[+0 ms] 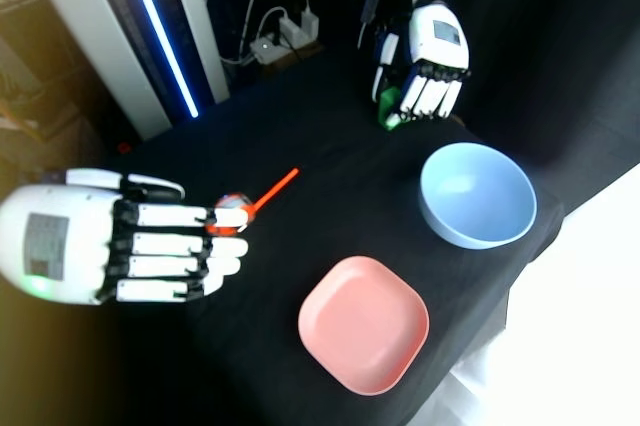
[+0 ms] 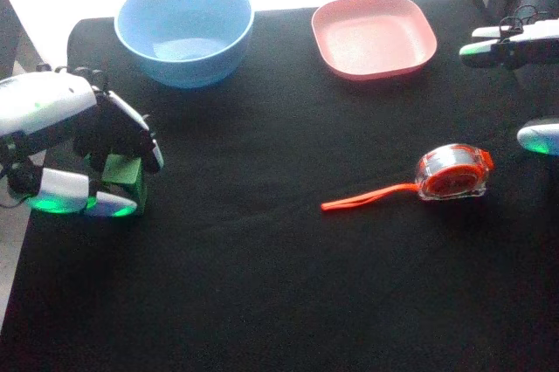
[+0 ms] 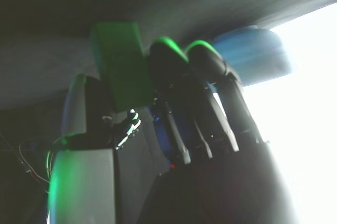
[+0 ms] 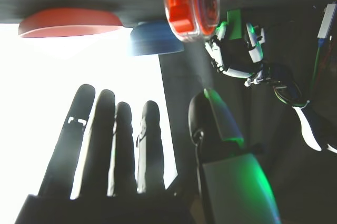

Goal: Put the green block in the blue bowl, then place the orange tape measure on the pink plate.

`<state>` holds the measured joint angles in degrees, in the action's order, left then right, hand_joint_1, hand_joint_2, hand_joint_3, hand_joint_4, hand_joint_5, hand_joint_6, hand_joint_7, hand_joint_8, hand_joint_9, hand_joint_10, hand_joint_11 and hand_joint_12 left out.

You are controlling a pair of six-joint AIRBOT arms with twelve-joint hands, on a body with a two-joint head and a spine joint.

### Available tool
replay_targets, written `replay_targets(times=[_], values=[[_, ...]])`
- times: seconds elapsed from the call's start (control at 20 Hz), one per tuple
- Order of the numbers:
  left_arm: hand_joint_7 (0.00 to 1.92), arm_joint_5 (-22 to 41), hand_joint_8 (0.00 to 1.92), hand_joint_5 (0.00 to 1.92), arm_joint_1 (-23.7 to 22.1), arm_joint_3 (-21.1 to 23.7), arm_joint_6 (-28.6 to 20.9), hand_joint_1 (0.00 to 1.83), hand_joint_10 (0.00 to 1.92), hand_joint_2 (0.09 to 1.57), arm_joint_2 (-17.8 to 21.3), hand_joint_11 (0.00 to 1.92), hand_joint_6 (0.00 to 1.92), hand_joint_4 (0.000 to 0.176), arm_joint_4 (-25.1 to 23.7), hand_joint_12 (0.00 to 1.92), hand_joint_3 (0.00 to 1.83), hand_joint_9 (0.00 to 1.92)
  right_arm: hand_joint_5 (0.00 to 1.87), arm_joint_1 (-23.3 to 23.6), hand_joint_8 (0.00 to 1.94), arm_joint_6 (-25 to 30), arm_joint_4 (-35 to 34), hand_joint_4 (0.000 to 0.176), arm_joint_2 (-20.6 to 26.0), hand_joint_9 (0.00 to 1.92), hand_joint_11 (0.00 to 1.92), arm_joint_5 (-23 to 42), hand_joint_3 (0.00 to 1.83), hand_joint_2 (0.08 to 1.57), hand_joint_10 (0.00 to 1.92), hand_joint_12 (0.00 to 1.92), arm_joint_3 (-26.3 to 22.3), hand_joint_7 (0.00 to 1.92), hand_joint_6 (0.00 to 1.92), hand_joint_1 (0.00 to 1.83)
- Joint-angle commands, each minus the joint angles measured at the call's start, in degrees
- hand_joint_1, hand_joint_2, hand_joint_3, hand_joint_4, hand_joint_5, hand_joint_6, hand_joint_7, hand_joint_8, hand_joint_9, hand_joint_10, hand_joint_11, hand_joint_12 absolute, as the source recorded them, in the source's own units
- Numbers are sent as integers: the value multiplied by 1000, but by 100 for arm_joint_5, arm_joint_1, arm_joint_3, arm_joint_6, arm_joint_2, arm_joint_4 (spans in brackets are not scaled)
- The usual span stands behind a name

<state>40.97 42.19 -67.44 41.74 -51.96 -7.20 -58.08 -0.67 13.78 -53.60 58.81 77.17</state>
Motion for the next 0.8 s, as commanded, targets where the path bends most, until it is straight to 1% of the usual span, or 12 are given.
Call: replay_targets(times=[0.0, 0.05, 0.15, 0.2, 0.3, 0.4, 0.45, 0.5, 0.55, 0.6, 0.7, 0.75], values=[[1062, 821, 1057, 1184, -113, -5, -23, 1272, 1002, 1063, 109, 603, 437, 0, 129, 1460, 2, 955, 460, 47, 2, 63, -260, 39, 0, 395, 144, 622, 0, 1174, 2, 970, 23, 295, 3, 951], [1072, 936, 997, 1180, -146, 30, -23, 1261, 808, 1061, 158, 604, 483, 0, 124, 1380, 0, 1003, 464, 47, 3, 65, -260, 36, -1, 378, 118, 622, 0, 1173, 0, 959, 22, 298, 3, 962], [1061, 1343, 1036, 1253, -263, 136, -20, 1266, 821, 1054, 322, 544, 330, 0, 61, 1415, 1, 1018, 466, 47, 3, 66, -260, 42, -5, 381, 122, 622, 0, 1169, 3, 960, 21, 299, 3, 967], [1081, 1482, 982, 1279, -325, 155, -4, 1266, 803, 1046, 366, 630, 293, 0, 53, 1461, 1, 1028, 462, 47, 0, 66, -260, 44, -6, 371, 109, 622, 0, 1176, 0, 958, 21, 289, 1, 954], [1156, 1626, 836, 1263, -588, 117, 142, 1272, 558, 1031, 387, 799, 343, 0, 101, 1258, 0, 1150, 472, 47, 4, 66, -264, 34, -19, 394, 143, 622, 0, 1175, 9, 982, 22, 298, 4, 953], [1081, 1478, 1021, 1228, -995, -64, 365, 1275, 875, 1053, 275, 757, 341, 0, 250, 1435, 4, 1009, 470, 47, 4, 66, -265, 34, -28, 397, 129, 622, 0, 1176, 7, 980, 27, 304, 2, 943], [1060, 1279, 917, 1094, -1269, -280, 368, 1242, 673, 1070, 120, 683, 725, 0, 298, 1218, 13, 976, 470, 47, 4, 66, -265, 35, -37, 395, 126, 622, 0, 1171, 6, 979, 34, 304, 2, 944], [1101, 1046, 719, 1017, -1518, -492, 376, 1345, 1031, 1075, -46, 735, 871, 0, 338, 1091, 4, 989, 460, 47, 2, 67, -265, 52, -52, 396, 126, 622, 0, 1172, 5, 980, 46, 302, 0, 928], [1114, 668, 664, 998, -1879, -780, 466, 1367, 1137, 1077, -291, 746, 885, 0, 410, 1064, 2, 990, 446, 47, 0, 68, -263, 75, -82, 387, 112, 622, 1, 1175, 1, 974, 69, 293, 0, 897], [1138, 296, 633, 1007, -2083, -965, 653, 1378, 1104, 1066, -464, 827, 811, 0, 533, 1043, 0, 1047, 458, 47, 0, 73, -259, 60, -111, 374, 74, 622, 0, 1165, 0, 987, 96, 289, 0, 938], [1100, -414, 731, 1014, -2383, -1386, 805, 1382, 1119, 1066, -840, 847, 738, 0, 573, 1058, 2, 1059, 453, 47, 0, 161, -207, 62, -173, 336, 10, 622, 1, 1179, 0, 1011, 187, 275, 0, 891], [1118, -725, 713, 1065, -2469, -1598, 811, 1386, 1111, 1058, -1035, 843, 628, 0, 570, 1072, 0, 1070, 459, 47, 2, 196, -186, 52, -202, 334, 11, 622, 1, 1179, 1, 1013, 229, 278, 2, 881]])
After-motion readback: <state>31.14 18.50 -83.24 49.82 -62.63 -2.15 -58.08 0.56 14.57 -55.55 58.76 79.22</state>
